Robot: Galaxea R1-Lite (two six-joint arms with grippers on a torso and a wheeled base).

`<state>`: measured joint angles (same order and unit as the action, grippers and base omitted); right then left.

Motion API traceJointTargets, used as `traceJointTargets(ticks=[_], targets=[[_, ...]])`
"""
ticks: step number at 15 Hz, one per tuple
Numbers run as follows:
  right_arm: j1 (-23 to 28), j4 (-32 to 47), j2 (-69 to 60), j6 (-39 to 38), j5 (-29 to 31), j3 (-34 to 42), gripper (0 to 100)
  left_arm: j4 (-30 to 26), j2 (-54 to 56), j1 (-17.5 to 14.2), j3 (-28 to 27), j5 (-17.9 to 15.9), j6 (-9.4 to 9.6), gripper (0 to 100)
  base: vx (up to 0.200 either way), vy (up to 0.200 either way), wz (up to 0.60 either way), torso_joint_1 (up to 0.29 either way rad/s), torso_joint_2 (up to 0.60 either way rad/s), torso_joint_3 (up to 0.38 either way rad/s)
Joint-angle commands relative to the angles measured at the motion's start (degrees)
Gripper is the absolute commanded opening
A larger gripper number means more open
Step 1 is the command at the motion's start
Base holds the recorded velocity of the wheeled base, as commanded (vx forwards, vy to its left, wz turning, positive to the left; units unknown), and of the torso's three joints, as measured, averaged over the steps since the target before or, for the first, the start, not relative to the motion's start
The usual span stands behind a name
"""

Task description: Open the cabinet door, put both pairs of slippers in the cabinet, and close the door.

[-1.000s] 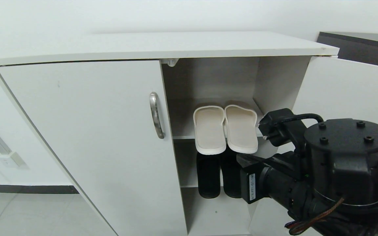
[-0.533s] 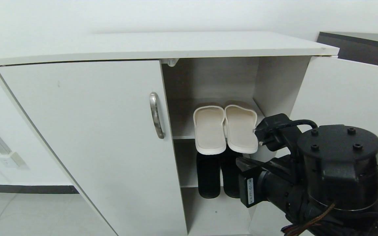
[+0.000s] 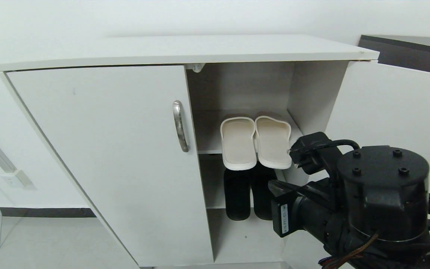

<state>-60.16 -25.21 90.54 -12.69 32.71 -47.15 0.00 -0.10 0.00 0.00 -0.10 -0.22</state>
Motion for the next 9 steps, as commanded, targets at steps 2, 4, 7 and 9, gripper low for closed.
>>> traceJointTargets(ticks=[2,4,7,9], targets=[[-0.04,-0.1,0.25,0.21,0.08,0.48,0,0.0,0.01,0.0,0.0,0.01,-0.04,0,-0.2,0.0,0.0,-0.005,0.0,0.002],[-0.04,-0.19,0.16,0.21,0.08,0.48,0,0.0,-0.08,0.0,0.0,0.01,-0.04,0,-0.2,0.0,0.0,0.002,0.0,0.005],[-0.04,-0.19,0.25,0.12,0.08,0.57,0,0.0,-0.08,0.0,0.0,0.01,-0.04,0,-0.2,0.0,0.0,-0.001,0.0,0.004],[0.13,-0.37,0.34,0.03,-0.01,0.66,0,0.0,-0.08,0.0,0.0,0.01,-0.04,0,-0.2,0.0,0.0,0.0,0.0,-0.002]])
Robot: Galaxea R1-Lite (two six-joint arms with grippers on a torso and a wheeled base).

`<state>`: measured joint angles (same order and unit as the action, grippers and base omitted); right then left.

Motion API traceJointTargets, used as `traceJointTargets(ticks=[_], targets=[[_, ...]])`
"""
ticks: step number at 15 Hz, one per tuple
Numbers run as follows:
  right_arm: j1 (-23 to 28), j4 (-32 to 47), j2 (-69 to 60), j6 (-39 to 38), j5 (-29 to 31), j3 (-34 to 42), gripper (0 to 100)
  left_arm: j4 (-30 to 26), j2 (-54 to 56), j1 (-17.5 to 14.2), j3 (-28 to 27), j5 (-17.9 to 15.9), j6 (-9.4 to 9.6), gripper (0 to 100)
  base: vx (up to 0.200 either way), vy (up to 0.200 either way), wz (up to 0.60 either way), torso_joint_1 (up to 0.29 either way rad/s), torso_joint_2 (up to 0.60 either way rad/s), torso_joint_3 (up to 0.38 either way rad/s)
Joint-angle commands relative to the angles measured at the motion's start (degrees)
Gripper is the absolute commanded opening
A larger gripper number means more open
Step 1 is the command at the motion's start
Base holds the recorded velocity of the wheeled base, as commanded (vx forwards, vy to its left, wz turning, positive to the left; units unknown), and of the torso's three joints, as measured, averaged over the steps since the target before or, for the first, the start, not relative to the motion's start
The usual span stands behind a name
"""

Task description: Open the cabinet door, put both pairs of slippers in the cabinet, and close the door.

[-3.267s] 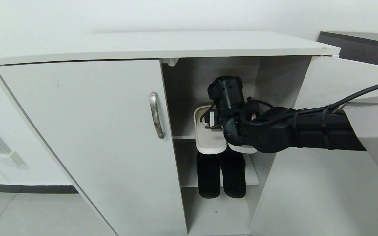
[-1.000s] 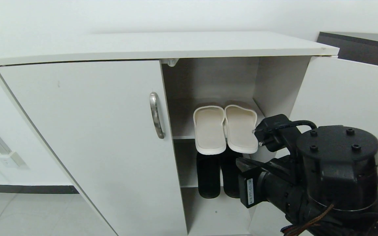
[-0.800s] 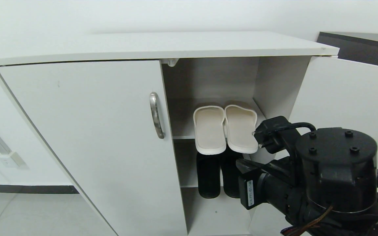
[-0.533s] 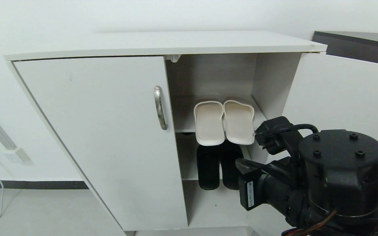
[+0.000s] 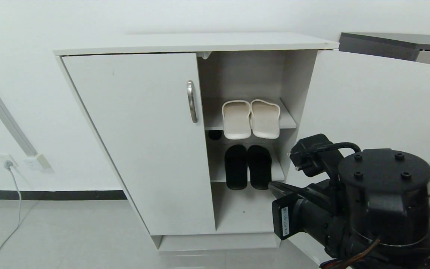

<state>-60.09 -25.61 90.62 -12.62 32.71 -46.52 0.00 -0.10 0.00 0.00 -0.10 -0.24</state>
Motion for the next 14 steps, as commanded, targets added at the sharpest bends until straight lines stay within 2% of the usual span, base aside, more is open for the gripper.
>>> traceJointTargets(ticks=[1,5,14], targets=[[0.06,-0.05,0.25,-0.04,-0.01,0.38,0,0.0,-0.08,0.0,0.0,0.01,-0.02,0,-0.2,0.0,0.0,0.002,0.0,0.002],[0.67,-0.05,0.43,-0.21,-0.01,0.46,0,0.0,0.01,0.0,0.0,0.01,-0.02,0,-0.2,0.0,0.0,0.004,0.0,0.001],[2.61,-2.07,1.75,0.14,-0.19,2.05,0,0.0,-0.08,0.0,0.0,0.01,-0.11,0,0.0,0.0,0.0,0.0,0.0,0.0]])
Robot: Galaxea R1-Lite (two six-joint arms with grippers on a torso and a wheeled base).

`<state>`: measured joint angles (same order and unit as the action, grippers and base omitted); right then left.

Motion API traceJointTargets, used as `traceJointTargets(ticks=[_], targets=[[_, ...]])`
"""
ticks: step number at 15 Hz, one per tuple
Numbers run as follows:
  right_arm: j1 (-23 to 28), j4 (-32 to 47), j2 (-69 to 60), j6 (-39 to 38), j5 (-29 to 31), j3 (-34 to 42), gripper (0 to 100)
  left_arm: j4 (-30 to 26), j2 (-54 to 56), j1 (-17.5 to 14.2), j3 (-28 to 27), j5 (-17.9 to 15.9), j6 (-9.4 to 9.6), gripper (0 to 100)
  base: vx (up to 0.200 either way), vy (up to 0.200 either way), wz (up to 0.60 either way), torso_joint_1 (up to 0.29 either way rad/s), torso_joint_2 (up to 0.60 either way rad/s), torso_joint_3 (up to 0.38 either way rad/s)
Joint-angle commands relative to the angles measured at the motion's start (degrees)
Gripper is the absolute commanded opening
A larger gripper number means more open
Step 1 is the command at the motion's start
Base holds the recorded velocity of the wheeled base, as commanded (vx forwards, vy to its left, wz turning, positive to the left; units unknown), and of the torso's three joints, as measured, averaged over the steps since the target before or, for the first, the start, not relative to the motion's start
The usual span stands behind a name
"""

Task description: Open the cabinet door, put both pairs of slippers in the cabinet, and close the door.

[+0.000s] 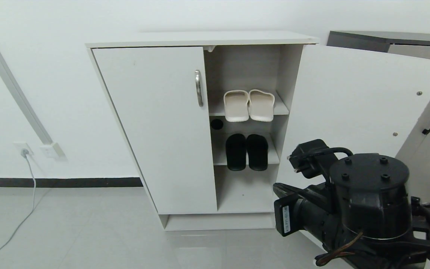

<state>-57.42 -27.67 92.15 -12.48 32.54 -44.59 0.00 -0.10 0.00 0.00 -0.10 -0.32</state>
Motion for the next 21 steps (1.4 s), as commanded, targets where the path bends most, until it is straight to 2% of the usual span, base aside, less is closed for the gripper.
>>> traceJointTargets(ticks=[1,9,13,21], targets=[[-0.06,-0.01,0.22,0.0,-0.02,0.12,0,0.0,-0.08,0.0,0.0,0.01,-0.03,0,0.0,0.0,0.0,0.0,0.0,0.0],[-0.06,-0.01,0.22,0.09,-0.19,0.38,0,0.0,0.01,0.0,0.0,0.1,-0.03,0,0.0,0.0,0.0,0.0,0.0,0.0],[-0.06,-0.01,0.14,0.09,-0.19,0.38,0,0.0,-0.08,0.0,0.0,0.1,-0.12,0,0.0,0.0,0.0,0.013,-0.2,-0.311],[0.29,-0.01,1.02,0.09,-0.19,0.21,0,0.0,-0.08,0.0,0.0,0.1,-0.03,0,0.0,0.0,0.0,0.091,-0.5,-0.35]])
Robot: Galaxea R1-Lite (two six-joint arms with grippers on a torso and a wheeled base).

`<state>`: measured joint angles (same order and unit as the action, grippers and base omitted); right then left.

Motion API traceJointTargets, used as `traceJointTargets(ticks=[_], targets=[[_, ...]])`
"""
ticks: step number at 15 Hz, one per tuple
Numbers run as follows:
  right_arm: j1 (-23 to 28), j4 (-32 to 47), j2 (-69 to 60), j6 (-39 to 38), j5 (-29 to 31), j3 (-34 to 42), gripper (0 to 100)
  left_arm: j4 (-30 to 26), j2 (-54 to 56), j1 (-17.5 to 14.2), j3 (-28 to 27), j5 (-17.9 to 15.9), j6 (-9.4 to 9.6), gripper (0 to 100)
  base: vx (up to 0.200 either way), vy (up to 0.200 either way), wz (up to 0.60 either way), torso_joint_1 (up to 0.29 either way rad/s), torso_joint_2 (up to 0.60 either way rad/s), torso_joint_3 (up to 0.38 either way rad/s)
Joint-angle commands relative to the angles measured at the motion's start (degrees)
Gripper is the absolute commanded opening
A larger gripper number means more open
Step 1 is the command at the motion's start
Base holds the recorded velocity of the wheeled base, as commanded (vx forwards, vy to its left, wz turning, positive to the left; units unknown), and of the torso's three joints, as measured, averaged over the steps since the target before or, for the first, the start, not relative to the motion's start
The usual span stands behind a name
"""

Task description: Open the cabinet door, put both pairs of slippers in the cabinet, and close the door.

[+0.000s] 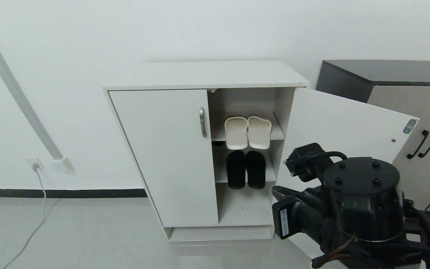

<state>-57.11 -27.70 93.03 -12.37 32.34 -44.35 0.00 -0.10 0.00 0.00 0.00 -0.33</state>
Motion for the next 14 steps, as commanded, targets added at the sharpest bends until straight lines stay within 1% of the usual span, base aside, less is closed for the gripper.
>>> traceJointTargets(ticks=[1,8,14], targets=[[-0.02,0.01,0.23,-0.02,0.0,-0.04,0,0.0,0.01,0.0,0.0,0.0,-0.02,0,0.0,0.0,0.0,0.149,-0.47,-0.32],[-0.02,0.01,0.23,-0.02,0.0,0.05,0,0.0,-0.08,0.0,0.0,0.0,-0.02,0,0.0,0.0,0.0,0.17,-0.49,-0.318],[-0.02,0.01,0.14,-0.02,0.0,0.14,0,0.0,-0.08,0.0,0.0,0.0,-0.11,0,0.0,0.0,0.0,0.211,-0.53,-0.311]])
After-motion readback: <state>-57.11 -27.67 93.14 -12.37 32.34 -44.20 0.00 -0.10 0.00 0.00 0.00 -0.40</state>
